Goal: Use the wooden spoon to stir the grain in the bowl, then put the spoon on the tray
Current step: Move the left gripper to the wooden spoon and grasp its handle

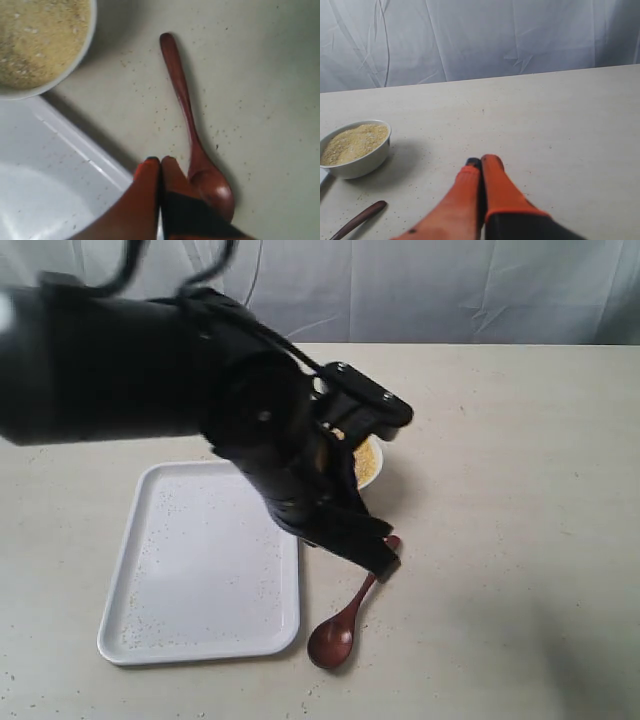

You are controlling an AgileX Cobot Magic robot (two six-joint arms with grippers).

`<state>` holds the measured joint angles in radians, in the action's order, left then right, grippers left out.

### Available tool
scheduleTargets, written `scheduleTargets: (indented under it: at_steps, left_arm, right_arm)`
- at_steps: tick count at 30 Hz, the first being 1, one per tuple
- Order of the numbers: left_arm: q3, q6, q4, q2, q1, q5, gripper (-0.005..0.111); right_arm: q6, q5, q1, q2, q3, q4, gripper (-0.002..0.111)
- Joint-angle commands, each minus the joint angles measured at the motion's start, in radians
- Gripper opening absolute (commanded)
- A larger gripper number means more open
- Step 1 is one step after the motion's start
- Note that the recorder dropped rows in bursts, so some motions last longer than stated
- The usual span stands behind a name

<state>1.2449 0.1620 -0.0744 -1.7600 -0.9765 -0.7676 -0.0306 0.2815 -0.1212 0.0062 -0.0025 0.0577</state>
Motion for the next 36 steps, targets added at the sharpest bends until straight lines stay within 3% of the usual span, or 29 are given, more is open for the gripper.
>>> scheduleTargets:
  at_steps: [1,8,10,24,28,33,36]
  left_arm:
    - [0.088,0.075,0.017,-0.125,-0.022,-0.009,0.005]
    - [0.129,0.092,0.074,-0.234,-0.022,0.03,0.038]
    - [0.129,0.092,0.085,-0.243,-0.022,0.052,0.043]
    - [0.129,0.092,0.074,-0.329,-0.022,0.098,0.043]
    - [0.129,0.092,0.057,-0.332,-0.022,0.098,0.033]
    - [0.129,0.092,0.03,-0.332,-0.022,0.1,0.003]
    - [0.131,0.09,0.04,-0.318,-0.022,0.092,0.0]
  right_arm:
    - [0.005,-0.006,-0.001,-0.006,0.003,-0.002,0.0]
    - [0.005,-0.006,-0.001,-0.006,0.003,-0.002,0.0]
    - [0.005,-0.008,-0.001,-0.006,0.003,-0.002,0.0]
    - [0.005,-0.008,-0.001,-0.006,0.003,0.0,0.0]
    - [0.005,-0.008,-0.001,-0.006,0.003,0.0,0.0]
    - [0.005,-0.004,-0.001,-0.006,0.003,0.0,0.0]
    - [0.005,-0.006,-0.001,-0.006,0.003,0.0,0.0]
